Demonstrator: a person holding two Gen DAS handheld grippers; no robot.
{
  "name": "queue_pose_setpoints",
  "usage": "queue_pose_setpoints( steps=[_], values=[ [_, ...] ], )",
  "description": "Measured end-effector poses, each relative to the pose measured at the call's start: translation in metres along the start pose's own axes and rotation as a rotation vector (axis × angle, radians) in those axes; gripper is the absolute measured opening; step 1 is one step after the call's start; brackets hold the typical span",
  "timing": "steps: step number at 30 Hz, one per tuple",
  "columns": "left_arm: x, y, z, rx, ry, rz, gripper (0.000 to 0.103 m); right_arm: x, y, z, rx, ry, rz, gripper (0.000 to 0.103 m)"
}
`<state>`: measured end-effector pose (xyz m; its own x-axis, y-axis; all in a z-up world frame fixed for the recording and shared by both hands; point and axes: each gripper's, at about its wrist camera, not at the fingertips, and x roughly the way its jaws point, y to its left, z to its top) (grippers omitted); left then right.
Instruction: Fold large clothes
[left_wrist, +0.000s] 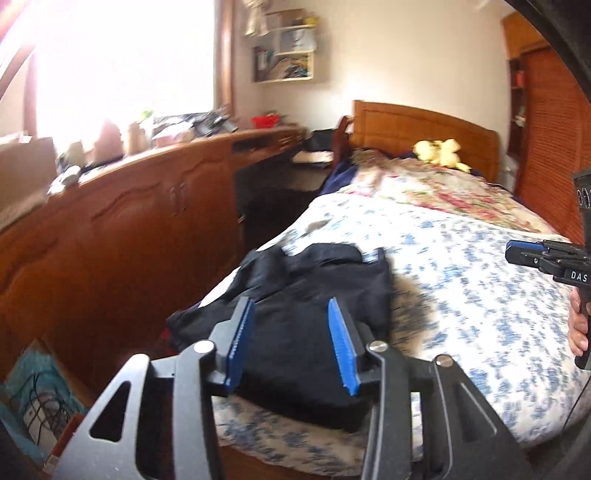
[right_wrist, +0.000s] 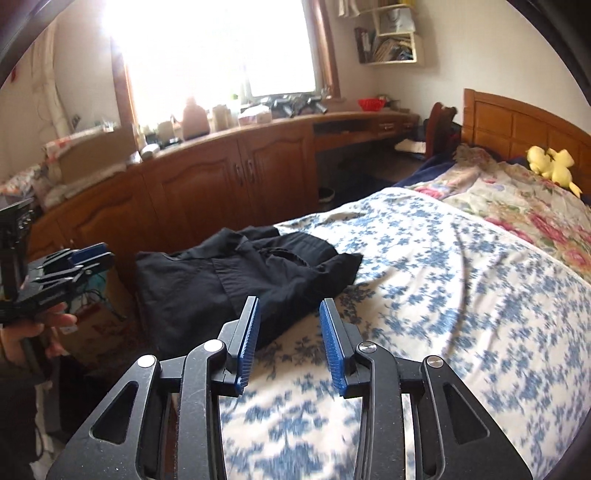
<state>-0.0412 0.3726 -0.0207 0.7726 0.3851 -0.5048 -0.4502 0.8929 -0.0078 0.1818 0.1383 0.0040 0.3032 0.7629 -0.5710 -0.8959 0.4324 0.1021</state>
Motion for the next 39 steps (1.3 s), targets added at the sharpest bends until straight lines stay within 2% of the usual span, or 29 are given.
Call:
queue_pose_setpoints(
  steps=[4, 8, 16, 22, 27, 32, 39],
  values=[
    [-0.016, -0.041, 0.017, 0.045, -0.039, -0.044, 0.054, -0.049, -0.011, -0.010, 0.005, -0.051, -0.042, 0.039],
    [-0.025, -0.081, 0.030, 0.071, -0.067, -0.107, 0.057, -0.093, -0.026, -0.024, 0.007, -0.087, -0.098, 0.045],
    [-0.028, -0.163, 0.037, 0.130, -0.061, -0.194, 0.058, -0.139, -0.061, -0.058, 0.025, -0.101, -0.187, 0.056],
    [-0.025, -0.215, 0.024, 0.134, -0.034, -0.243, 0.058, -0.164, -0.089, -0.093, 0.087, -0.100, -0.239, 0.064],
    [-0.018, -0.251, 0.003, 0.116, 0.004, -0.246, 0.058, -0.194, -0.104, -0.124, 0.142, -0.126, -0.288, 0.069],
    [-0.012, -0.284, -0.022, 0.119, 0.070, -0.282, 0.058, -0.227, -0.111, -0.154, 0.168, -0.127, -0.385, 0.078],
    [-0.020, -0.321, -0.040, 0.146, 0.109, -0.310, 0.058, -0.265, -0.111, -0.193, 0.234, -0.113, -0.464, 0.080]
  ],
)
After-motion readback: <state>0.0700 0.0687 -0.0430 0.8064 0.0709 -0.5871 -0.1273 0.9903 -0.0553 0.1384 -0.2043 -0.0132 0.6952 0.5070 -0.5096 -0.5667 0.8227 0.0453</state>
